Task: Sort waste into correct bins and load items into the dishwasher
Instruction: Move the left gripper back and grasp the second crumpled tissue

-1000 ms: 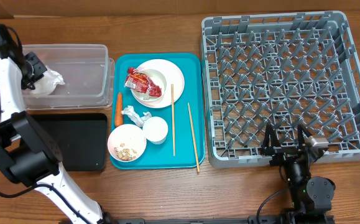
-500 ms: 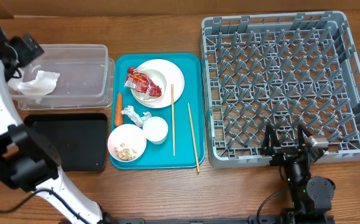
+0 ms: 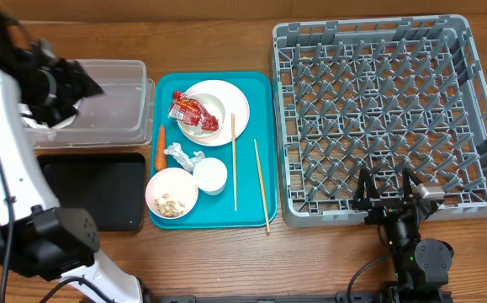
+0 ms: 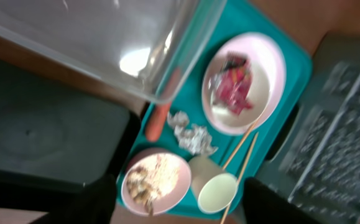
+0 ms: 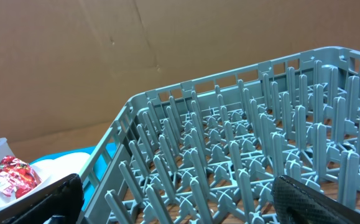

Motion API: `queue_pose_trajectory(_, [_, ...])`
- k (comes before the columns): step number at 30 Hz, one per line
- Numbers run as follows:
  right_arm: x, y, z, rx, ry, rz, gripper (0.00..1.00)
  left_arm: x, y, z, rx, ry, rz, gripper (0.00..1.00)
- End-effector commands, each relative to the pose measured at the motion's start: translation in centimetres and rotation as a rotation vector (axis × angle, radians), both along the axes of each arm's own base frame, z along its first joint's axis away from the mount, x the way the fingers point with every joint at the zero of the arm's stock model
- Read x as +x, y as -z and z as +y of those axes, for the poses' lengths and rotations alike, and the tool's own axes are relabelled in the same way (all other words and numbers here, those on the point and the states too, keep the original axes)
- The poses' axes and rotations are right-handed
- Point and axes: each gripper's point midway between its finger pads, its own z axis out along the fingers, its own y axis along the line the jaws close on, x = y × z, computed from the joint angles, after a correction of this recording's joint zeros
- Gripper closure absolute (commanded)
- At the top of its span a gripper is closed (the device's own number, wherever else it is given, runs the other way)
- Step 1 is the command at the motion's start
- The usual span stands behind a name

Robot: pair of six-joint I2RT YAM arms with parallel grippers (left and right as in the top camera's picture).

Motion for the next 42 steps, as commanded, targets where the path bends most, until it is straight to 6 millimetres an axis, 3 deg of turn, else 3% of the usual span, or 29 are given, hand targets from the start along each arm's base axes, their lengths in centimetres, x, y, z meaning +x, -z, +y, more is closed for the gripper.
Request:
queue_pose_trajectory(1, [0.0,0.2,-0.2,0.003,0.012,-0.002,0.00,-0.9,2.9,-3.0,0.048,0.110,0.115,0.42])
queue_pose_trajectory(4, [0.0,0.2,-0.2,0.003,0.012,-0.002,0.00,-1.4,4.6,-6.3,0.049,0.204,0.164,0.50])
queue_pose_trajectory(7, [0.0,0.2,-0.2,0.003,0.012,-0.002,0.00,-1.1,6.3,-8.2,0.151,0.287,0.177,0.52])
queue_pose_trajectory(14, [0.0,0.2,-0.2,0.003,0.012,-0.002,0.00,-1.1,8.1,-9.3,0.337,0.367,0.200,0.51])
queue_pose_trajectory(23, [0.0,0.2,-0.2,0.003,0.012,-0.002,0.00,-1.5,10.2,-10.0,0.331,0.340,0.228,0.51])
queue_pose_trajectory(42, [0.0,0.2,-0.2,0.003,0.012,-0.002,0.00,-2.4,17.8,-11.8,0.248,0.349,0.238,0.46])
